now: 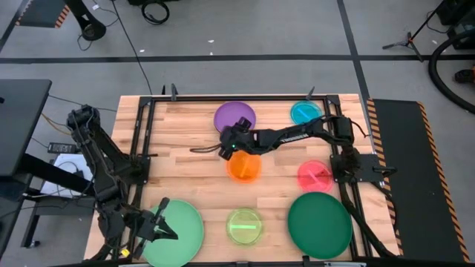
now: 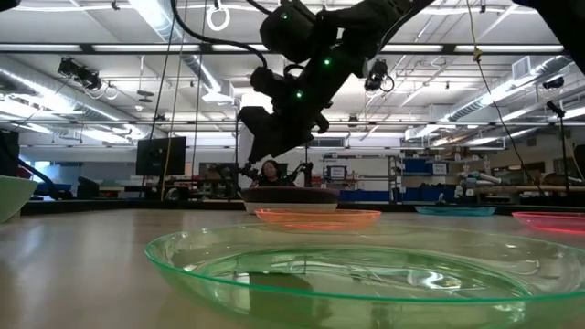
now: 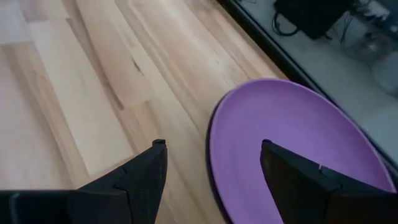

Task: Stack plastic plates
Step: Stack the stacked plates on top of the dark green plate

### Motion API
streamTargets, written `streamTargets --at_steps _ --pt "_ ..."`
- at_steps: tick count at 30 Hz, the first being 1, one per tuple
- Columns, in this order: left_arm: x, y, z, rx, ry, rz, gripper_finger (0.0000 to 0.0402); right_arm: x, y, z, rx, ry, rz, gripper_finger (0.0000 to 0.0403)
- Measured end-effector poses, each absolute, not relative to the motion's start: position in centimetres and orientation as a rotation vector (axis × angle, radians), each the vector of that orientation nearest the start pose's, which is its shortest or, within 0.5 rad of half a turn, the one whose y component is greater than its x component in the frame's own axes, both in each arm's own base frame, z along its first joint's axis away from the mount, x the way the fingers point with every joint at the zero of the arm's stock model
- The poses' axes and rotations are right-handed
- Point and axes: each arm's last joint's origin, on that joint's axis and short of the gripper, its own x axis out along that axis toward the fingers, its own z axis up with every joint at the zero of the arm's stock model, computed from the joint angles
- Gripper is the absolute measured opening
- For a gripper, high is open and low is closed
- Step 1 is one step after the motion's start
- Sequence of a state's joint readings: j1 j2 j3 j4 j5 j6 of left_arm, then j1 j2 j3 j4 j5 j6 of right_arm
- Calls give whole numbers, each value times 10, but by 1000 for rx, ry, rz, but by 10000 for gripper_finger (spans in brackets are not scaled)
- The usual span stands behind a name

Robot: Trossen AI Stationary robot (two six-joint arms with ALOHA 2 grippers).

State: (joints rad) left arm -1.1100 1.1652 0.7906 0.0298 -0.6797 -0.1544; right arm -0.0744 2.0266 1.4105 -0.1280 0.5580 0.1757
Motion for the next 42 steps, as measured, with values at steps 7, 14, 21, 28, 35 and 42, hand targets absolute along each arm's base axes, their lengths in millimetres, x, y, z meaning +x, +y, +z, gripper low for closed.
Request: streamTargets --at_steps 7,14,21,28,35,42 --pt "127 -214 274 56 330 -376 16 427 -71 170 35 662 -716 263" --pt "126 -211 270 9 380 -350 16 415 -74 145 106 593 -625 263" --pt "127 -211 270 9 379 -347 16 398 -79 123 111 633 -670 263" --pt "136 -205 270 1 379 -301 16 392 -83 119 95 642 -733 256" --pt "142 -201 269 3 385 -272 16 392 -83 119 93 638 -731 202" --pt "142 -201 269 6 387 -271 16 392 -84 119 92 631 -757 121"
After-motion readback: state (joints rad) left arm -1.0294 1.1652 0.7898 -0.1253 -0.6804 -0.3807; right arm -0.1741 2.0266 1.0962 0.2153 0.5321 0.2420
